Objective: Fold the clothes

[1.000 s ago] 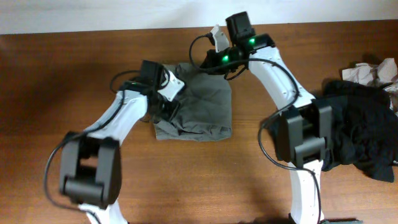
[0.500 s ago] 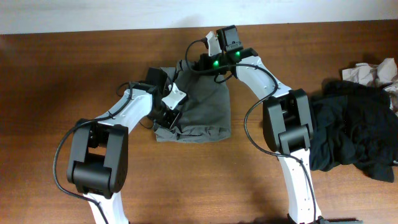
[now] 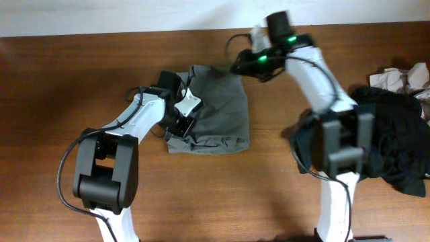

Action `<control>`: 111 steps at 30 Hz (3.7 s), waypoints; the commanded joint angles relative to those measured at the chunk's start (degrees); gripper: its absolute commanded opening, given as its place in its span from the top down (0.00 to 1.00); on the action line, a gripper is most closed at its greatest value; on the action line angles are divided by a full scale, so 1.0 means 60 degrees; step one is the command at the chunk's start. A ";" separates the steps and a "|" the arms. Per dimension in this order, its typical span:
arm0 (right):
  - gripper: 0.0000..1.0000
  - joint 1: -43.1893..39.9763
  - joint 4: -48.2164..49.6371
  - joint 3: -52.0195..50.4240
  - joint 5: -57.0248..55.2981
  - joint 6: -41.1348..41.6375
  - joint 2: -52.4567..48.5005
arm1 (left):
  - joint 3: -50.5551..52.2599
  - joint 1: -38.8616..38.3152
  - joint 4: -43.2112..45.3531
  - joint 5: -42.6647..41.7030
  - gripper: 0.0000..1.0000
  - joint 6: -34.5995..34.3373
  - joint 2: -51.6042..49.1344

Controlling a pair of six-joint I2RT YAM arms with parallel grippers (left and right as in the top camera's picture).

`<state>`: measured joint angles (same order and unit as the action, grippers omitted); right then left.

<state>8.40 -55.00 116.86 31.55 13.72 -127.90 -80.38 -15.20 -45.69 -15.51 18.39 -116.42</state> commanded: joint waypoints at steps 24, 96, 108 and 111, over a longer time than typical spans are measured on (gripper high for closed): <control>0.14 0.0004 0.2295 -0.4838 0.0565 -0.1224 0.0146 | -0.0958 -0.0007 0.1213 0.1137 0.62 -0.0452 -0.0211; 0.96 0.1657 -0.0233 -0.3490 -0.4054 -0.0408 0.2754 | 0.0168 -0.1089 0.4546 -0.2914 0.85 -0.8156 -0.0168; 0.96 0.1657 -0.0601 -0.3490 -0.4127 -0.0419 0.2754 | 0.1300 -0.1271 0.5974 -0.2492 0.86 -0.8921 -0.1220; 0.96 0.1657 -0.0663 -0.3490 -0.4127 -0.0423 0.2754 | 0.1300 -0.1253 0.6193 -0.2583 0.86 -0.8874 -0.1282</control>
<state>18.55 -58.65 95.35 7.81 10.72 -111.81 -73.71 -22.87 -8.69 -33.21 -34.17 -121.47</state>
